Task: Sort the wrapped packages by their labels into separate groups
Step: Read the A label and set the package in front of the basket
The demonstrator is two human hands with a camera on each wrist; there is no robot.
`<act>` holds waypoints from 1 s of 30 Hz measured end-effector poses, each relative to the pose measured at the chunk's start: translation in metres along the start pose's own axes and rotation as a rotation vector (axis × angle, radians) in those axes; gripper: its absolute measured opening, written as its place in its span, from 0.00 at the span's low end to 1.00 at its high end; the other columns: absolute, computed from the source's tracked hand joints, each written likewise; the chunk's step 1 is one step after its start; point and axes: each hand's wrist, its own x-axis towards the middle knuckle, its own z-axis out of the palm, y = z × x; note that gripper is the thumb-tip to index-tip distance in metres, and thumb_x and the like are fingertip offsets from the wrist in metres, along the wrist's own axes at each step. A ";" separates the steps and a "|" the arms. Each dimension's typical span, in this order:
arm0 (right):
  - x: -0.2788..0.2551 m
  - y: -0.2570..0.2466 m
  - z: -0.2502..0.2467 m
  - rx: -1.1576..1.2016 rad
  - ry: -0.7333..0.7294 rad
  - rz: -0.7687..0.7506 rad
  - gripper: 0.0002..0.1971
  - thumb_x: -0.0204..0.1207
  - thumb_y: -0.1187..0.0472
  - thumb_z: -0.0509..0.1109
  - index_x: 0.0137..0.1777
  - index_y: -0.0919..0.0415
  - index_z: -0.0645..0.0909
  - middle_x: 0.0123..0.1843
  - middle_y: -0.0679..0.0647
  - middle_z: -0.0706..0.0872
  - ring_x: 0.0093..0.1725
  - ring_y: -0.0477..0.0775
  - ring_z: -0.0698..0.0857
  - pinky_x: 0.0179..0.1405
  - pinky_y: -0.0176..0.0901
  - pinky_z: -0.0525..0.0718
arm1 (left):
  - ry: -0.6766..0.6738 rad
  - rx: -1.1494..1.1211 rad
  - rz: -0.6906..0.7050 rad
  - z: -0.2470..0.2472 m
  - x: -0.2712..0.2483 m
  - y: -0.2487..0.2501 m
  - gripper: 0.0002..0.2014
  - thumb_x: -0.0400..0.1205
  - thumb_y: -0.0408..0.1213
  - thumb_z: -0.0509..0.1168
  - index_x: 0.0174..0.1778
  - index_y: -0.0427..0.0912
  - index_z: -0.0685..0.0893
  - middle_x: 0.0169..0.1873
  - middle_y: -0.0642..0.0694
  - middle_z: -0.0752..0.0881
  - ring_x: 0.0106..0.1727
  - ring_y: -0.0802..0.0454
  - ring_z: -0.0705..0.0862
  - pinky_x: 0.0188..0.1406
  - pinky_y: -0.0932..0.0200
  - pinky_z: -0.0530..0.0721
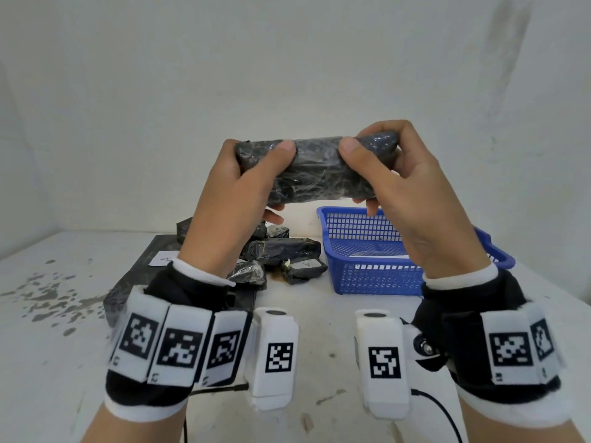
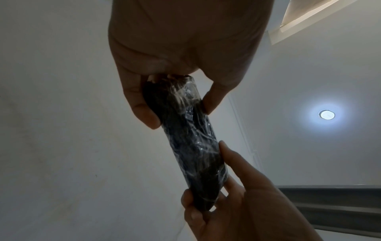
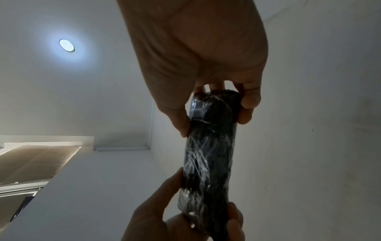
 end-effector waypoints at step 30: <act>0.002 -0.003 -0.004 0.064 -0.010 0.101 0.10 0.85 0.52 0.67 0.55 0.57 0.85 0.43 0.50 0.86 0.38 0.54 0.86 0.45 0.46 0.88 | -0.004 -0.110 0.013 0.001 0.003 0.001 0.05 0.87 0.41 0.59 0.49 0.44 0.74 0.45 0.49 0.81 0.40 0.59 0.84 0.47 0.50 0.87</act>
